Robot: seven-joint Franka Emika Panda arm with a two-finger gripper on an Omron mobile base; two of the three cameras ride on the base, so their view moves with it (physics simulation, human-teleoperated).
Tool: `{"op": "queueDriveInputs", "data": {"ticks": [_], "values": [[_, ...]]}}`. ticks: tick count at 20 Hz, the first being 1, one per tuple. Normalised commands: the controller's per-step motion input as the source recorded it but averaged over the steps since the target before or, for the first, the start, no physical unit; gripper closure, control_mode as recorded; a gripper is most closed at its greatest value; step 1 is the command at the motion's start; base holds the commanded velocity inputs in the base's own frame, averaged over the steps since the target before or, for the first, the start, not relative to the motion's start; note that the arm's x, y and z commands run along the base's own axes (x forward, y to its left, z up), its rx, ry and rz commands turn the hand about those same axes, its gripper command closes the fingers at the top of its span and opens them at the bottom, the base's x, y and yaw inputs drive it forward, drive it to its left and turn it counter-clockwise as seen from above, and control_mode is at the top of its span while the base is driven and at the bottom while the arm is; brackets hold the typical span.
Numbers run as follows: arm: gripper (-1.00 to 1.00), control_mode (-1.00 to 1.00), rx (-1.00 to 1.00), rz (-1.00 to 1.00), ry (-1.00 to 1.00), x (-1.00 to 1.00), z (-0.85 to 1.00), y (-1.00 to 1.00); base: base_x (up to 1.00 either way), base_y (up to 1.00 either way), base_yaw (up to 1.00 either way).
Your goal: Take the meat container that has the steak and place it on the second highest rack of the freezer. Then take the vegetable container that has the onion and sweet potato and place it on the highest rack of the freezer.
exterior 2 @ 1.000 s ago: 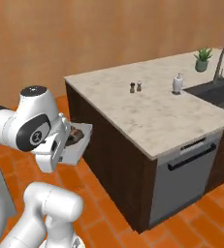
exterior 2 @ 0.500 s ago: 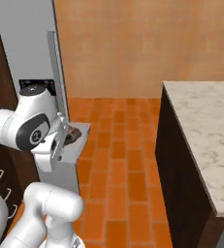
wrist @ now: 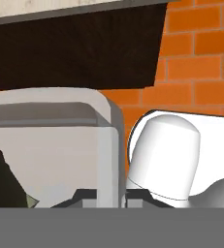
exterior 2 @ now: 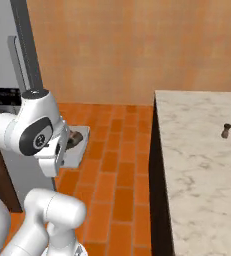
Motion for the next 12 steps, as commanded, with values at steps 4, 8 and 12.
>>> {"op": "queueDriveInputs", "data": {"ticks": [4,8,12], "values": [[1.00,1.00,0.00,0.00,0.00,0.00,0.00,0.00,1.00,-0.23,0.07],[1.00,1.00,0.00,0.00,0.00,0.00,0.00,0.00,1.00,-0.23,0.08],[1.00,1.00,0.00,0.00,0.00,0.00,0.00,0.00,1.00,-0.44,0.10]]}}
